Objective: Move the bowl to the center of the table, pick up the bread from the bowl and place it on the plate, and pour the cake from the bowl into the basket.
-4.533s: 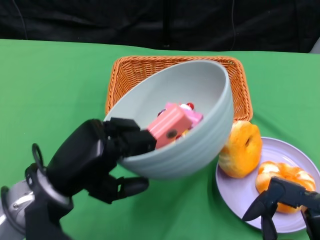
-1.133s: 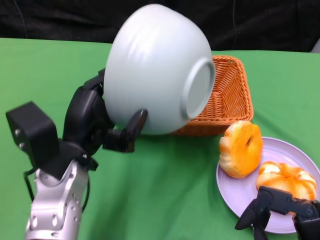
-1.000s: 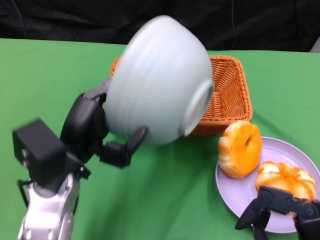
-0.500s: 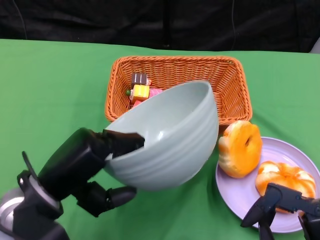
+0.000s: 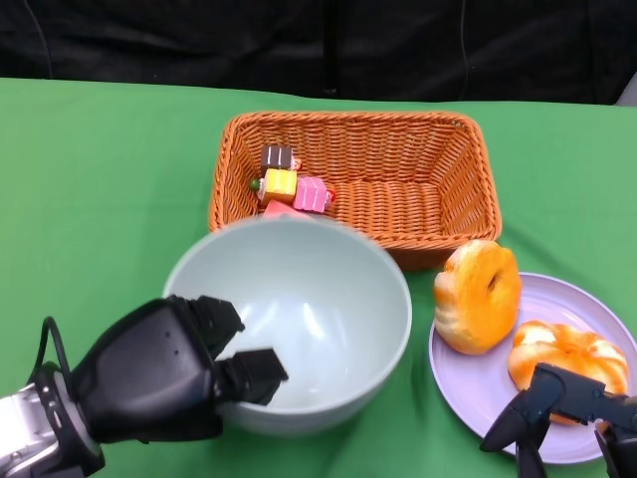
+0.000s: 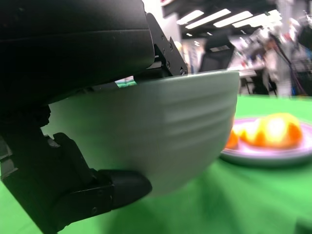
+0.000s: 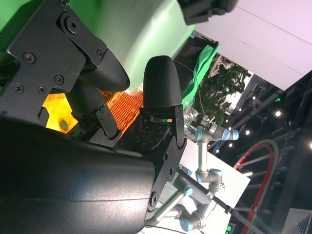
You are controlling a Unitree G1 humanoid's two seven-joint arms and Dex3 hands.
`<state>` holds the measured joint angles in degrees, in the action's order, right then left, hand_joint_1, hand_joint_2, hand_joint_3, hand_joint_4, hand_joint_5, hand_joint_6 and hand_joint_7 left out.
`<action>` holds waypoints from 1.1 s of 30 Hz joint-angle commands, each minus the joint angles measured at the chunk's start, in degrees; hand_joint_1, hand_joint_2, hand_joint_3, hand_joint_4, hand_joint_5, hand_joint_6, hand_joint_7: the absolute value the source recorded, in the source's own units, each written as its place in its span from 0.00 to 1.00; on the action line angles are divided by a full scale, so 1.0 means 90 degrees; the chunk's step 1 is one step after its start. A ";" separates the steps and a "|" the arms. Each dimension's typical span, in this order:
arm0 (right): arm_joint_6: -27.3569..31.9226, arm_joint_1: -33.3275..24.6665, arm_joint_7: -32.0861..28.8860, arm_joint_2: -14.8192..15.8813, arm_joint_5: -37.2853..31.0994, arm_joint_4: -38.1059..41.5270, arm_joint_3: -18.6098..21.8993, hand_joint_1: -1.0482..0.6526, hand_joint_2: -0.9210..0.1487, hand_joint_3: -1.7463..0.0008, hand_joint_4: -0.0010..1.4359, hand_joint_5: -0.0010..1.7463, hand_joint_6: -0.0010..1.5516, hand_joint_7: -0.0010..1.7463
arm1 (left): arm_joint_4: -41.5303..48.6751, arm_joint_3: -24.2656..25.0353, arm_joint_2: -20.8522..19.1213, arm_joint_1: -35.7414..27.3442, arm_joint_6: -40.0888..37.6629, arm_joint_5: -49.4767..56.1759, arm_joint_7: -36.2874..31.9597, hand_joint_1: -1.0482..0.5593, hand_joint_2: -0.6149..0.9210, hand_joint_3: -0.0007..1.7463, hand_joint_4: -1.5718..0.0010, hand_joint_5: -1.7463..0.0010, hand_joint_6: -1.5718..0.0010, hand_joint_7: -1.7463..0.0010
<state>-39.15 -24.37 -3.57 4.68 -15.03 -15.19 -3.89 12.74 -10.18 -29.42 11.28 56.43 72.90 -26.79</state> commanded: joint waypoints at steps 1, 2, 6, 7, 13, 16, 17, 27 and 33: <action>0.0019 -0.0091 -0.0030 -0.0068 0.0127 -0.0208 -0.0008 0.58 0.66 0.05 0.62 0.99 0.54 0.77 | -0.0230 -0.0540 -0.0438 0.0092 -0.0599 0.0585 -0.0583 0.39 0.91 0.07 0.37 0.00 0.37 0.43; 0.0052 -0.0114 -0.0021 -0.0082 0.0139 -0.0249 -0.0025 0.58 0.66 0.05 0.62 0.99 0.54 0.77 | -0.0251 -0.0697 -0.0488 0.0078 -0.0777 0.0671 -0.0661 0.40 0.93 0.04 0.37 0.00 0.36 0.41; 0.0194 -0.0193 0.0026 -0.0120 0.0207 -0.0401 -0.0103 0.58 0.66 0.05 0.62 0.99 0.53 0.78 | -0.0238 -0.1139 -0.0592 -0.0030 -0.1232 0.0417 -0.0318 0.41 0.92 0.01 0.40 0.04 0.36 0.49; 0.0229 -0.0209 0.0038 -0.0126 0.0224 -0.0436 -0.0121 0.57 0.65 0.06 0.62 0.98 0.53 0.78 | -0.0239 -0.1219 -0.0611 -0.0058 -0.1309 0.0308 -0.0178 0.41 0.92 0.00 0.41 0.06 0.32 0.61; 0.0297 -0.0222 0.0069 -0.0156 0.0297 -0.0544 -0.0210 0.57 0.64 0.07 0.62 0.98 0.53 0.80 | -0.0418 -0.1428 -0.0740 -0.0208 -0.1455 -0.1084 0.1565 0.39 0.95 0.00 0.55 0.31 0.41 0.81; 0.0346 -0.0104 0.0102 -0.0173 0.0260 -0.0521 -0.0304 0.59 0.64 0.06 0.61 0.98 0.52 0.80 | -0.0866 -0.1326 -0.0820 -0.0447 -0.1806 -0.2124 0.2721 0.35 0.98 0.04 0.73 0.42 0.56 0.90; 0.0378 -0.0063 0.0107 -0.0191 0.0231 -0.0518 -0.0351 0.59 0.65 0.05 0.61 0.99 0.53 0.80 | -0.1055 -0.1279 -0.0861 -0.0536 -0.1953 -0.2507 0.3153 0.32 0.99 0.06 0.79 0.47 0.62 0.94; 0.0760 0.0098 0.0205 -0.0199 0.0221 -0.0661 -0.0484 0.60 0.68 0.01 0.62 0.98 0.54 0.79 | -0.2082 -0.0959 -0.0914 -0.0830 -0.2798 -0.3458 0.4603 0.18 1.00 0.12 0.89 0.61 0.72 1.00; 0.0872 0.0189 0.0240 -0.0198 0.0220 -0.0687 -0.0512 0.61 0.69 0.00 0.62 0.97 0.54 0.79 | -0.2294 -0.0864 -0.0915 -0.0886 -0.3000 -0.3628 0.4876 0.16 1.00 0.12 0.90 0.62 0.73 1.00</action>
<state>-31.80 -22.61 -1.53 2.66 -13.33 -20.76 -8.66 -7.59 -18.46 -36.73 3.80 29.84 40.68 16.06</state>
